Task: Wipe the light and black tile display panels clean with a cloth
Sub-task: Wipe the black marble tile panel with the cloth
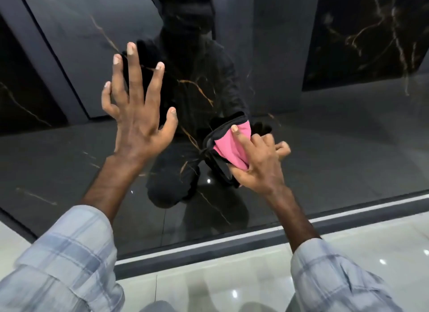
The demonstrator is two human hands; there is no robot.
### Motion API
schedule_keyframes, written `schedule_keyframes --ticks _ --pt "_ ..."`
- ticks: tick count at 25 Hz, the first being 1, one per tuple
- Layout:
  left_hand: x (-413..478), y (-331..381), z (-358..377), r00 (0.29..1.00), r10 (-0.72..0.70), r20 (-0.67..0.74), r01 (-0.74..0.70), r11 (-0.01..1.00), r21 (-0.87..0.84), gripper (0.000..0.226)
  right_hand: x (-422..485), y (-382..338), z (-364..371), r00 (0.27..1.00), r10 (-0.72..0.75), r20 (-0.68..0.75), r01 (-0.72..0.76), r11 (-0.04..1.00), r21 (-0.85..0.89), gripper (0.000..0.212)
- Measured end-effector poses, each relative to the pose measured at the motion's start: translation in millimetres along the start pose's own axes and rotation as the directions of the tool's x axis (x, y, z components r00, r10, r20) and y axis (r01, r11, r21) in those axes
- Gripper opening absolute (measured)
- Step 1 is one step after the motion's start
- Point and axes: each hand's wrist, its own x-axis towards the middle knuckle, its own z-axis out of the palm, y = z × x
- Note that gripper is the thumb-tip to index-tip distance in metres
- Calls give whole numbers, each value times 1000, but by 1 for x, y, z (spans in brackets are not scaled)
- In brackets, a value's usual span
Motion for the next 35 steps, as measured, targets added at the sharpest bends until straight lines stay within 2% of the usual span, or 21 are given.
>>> schedule_keyframes --ticks 1,2,4,6,7,8,9,11,12,13,15,16,17,18,21,23,26,29,30,32,35 --pt "9 -3 -6 1000 15 -12 -15 1000 1 82 16 9 -13 998 -29 -48 27 999 -41 91" --pt "19 -6 -13 999 24 -30 -24 1000 6 82 33 15 -24 990 19 -140 -29 997 -67 87" --pt "37 -11 -22 998 14 -57 -13 1000 17 82 72 12 -44 914 242 -326 -257 966 -2 79" --pt "50 -14 -20 999 -19 -31 20 1000 24 83 97 -13 -51 850 380 -366 -379 922 77 77" --pt "53 -14 -16 999 -32 -18 33 998 49 84 100 -28 -47 869 348 -351 -355 934 46 83" --pt "53 -15 -12 999 -35 -6 36 996 85 84 93 -40 -38 925 226 -306 -243 970 -17 88" --pt "51 -16 -7 1000 -31 -1 30 993 117 84 82 -45 -28 973 21 -231 -40 996 -77 91" --pt "46 -21 1 1000 -9 -14 11 990 142 82 67 -33 -14 925 -356 -136 337 930 -145 85" --pt "45 -24 2 1000 6 -22 -3 989 146 82 76 -20 -20 896 -413 -162 394 909 -134 78" --pt "44 -25 2 999 20 -27 -16 988 151 81 91 -11 -28 901 -364 -235 351 931 -95 73" --pt "43 -25 3 998 40 -40 -34 987 155 80 131 -8 -53 910 2 -414 40 995 92 71" --pt "41 -24 4 998 43 -37 -37 988 149 80 150 -12 -68 875 203 -440 -122 971 206 72" --pt "39 -22 4 999 39 -30 -34 990 137 80 166 -18 -80 843 320 -433 -218 938 270 74" --pt "38 -20 4 999 27 -23 -24 993 119 81 177 -23 -88 839 345 -422 -245 930 273 75" --pt "43 -21 -7 997 64 -38 -62 997 53 79 191 -37 -100 893 132 -430 -72 985 154 75" --pt "59 -23 -17 987 124 -98 -122 992 35 69 209 -42 -104 875 64 -480 -11 994 111 73" --pt "82 -32 -24 986 87 -144 -83 996 36 67 227 -56 -98 861 -23 -509 14 1000 -22 77" --pt "80 -42 -12 986 117 -118 -96 981 170 71 202 -56 -72 852 -338 -399 256 935 -243 80" --pt "78 -44 -9 983 133 -124 -107 975 196 71 190 -50 -63 823 -467 -323 375 874 -309 81" --pt "78 -44 -4 978 139 -157 -103 971 214 70 170 -34 -49 690 -698 -189 581 691 -430 79" --pt "77 -41 0 974 125 -188 -85 974 208 70 179 -14 -56 500 -865 -28 779 464 -422 74"
